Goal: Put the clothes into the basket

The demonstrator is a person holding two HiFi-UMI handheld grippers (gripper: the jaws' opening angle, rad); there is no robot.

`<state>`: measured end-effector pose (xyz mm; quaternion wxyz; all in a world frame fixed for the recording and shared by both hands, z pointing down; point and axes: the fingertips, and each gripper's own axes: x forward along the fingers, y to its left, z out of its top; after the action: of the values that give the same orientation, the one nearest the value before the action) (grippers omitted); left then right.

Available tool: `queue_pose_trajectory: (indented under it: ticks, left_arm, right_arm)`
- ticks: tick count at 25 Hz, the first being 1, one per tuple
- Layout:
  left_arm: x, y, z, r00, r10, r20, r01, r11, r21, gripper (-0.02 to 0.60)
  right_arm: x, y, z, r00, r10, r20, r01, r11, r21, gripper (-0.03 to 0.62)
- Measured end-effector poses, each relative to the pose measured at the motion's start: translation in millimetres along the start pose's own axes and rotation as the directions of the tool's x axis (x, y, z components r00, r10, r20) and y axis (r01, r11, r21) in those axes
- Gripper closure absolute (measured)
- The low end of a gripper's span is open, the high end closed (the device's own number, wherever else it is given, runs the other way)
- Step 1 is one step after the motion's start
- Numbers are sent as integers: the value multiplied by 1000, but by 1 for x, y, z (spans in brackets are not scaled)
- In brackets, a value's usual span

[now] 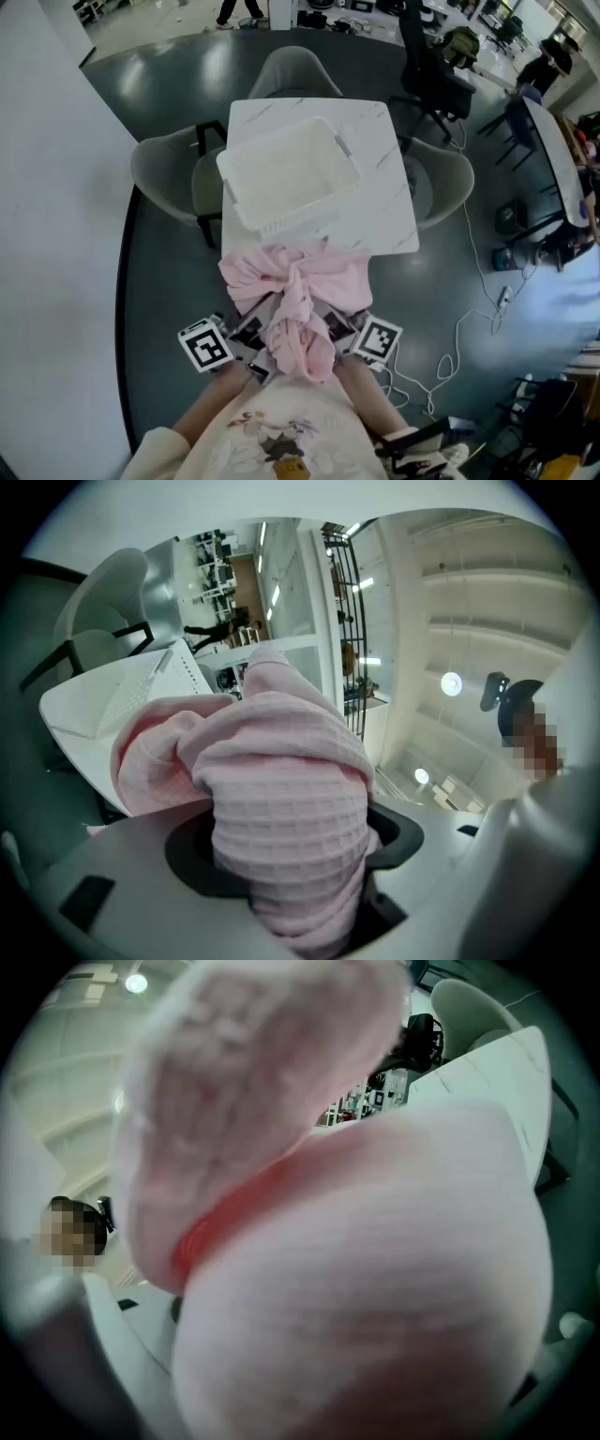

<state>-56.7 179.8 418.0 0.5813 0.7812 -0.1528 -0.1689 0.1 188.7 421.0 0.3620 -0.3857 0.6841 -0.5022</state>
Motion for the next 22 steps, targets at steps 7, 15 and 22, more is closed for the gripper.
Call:
queue_pose_trajectory:
  ticks: [7,15,22]
  left_arm:
    - [2,5,12,996,27,81,-27,1000,1,267]
    - [-6,13,-3,997,55,60,-51,997,-52,267]
    - [-7,18,-5,996,56,62,-52,996,-69,267]
  right_arm:
    - [11,-5,2,1000,-13,-8,13,1000,17,267]
    - [-5,-15,-7,998,-59,13,59,997,55,267]
    - [-3,-13,-7,999,-41,17,40,996,86,267]
